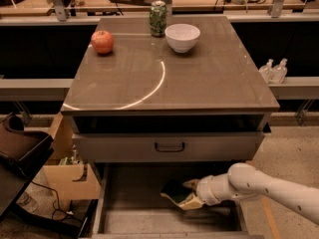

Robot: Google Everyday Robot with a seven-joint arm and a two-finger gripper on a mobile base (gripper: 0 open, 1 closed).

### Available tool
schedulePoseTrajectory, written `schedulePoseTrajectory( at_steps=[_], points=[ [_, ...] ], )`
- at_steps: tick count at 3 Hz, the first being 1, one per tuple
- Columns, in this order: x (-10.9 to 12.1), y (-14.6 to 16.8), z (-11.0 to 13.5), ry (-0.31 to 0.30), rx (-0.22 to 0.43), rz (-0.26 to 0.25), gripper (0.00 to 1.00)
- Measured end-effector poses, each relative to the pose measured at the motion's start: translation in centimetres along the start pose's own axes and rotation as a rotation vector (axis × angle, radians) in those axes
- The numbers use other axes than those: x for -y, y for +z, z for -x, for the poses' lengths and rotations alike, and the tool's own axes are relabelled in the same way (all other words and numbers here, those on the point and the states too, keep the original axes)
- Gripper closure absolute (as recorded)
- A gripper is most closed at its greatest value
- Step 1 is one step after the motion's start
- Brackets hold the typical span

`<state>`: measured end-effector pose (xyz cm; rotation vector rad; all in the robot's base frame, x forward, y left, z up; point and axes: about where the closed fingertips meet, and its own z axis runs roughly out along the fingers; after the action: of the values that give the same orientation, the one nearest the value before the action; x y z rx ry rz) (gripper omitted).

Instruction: Place sponge into middle drawer

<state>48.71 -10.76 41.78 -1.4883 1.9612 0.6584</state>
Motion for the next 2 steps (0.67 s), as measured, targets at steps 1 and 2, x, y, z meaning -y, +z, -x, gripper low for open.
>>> schedulePoseTrajectory(
  at_steps=[1,2],
  points=[
    [-0.15,2.23,0.64,0.021,-0.014,0.016,0.75],
    [-0.26,2.24,0.61,0.02,-0.012,0.019,0.52]
  ],
)
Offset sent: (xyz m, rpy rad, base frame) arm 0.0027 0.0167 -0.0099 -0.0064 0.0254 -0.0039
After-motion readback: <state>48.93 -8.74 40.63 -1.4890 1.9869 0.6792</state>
